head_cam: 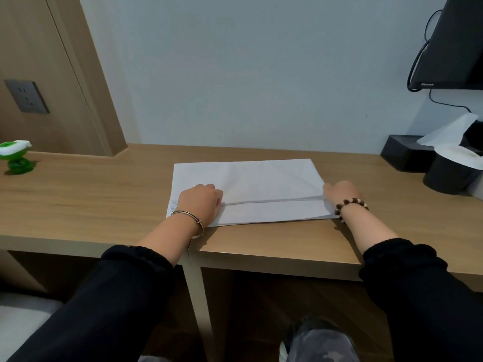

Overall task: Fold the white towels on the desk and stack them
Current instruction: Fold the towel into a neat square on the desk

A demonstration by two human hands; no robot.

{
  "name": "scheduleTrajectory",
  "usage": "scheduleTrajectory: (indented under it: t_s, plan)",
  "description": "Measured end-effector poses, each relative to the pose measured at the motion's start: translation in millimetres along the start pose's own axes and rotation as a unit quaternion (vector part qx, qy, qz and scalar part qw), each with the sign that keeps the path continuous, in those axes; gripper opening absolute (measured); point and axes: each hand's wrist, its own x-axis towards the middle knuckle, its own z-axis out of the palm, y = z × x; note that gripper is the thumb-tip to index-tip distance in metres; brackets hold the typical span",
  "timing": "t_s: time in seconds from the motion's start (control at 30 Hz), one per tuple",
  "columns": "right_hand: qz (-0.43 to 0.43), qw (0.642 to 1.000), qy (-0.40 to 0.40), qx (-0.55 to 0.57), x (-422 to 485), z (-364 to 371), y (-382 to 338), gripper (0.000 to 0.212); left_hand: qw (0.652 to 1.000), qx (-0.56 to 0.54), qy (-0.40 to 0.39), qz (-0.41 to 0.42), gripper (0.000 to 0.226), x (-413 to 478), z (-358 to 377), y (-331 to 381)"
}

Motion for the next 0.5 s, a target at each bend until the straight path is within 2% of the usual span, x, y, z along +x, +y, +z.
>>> scheduleTrajectory:
  t_s: [0.13,0.33,0.37,0.43,0.5]
  plan:
    - [0.012,1.0,-0.016,-0.014,1,0,-2,0.04,1.0,-0.005,0.003,-0.001,0.019,-2,-1,0]
    - [-0.003,0.976,0.083,-0.201,-18,1,-7,0.031,0.998,-0.053,0.014,-0.002,0.021,-10,0,-6]
    - [-0.023,0.97,0.098,-0.222,-19,1,-12,0.032,0.998,-0.057,0.019,-0.003,0.022,-11,0,-6]
    - [-0.103,0.961,0.103,-0.235,-19,7,-29,0.048,0.998,-0.061,0.029,-0.004,0.022,-12,1,-4]
    - [-0.207,0.961,0.059,-0.175,-25,22,-58,0.056,0.998,-0.059,0.033,-0.002,0.023,-12,0,-3]
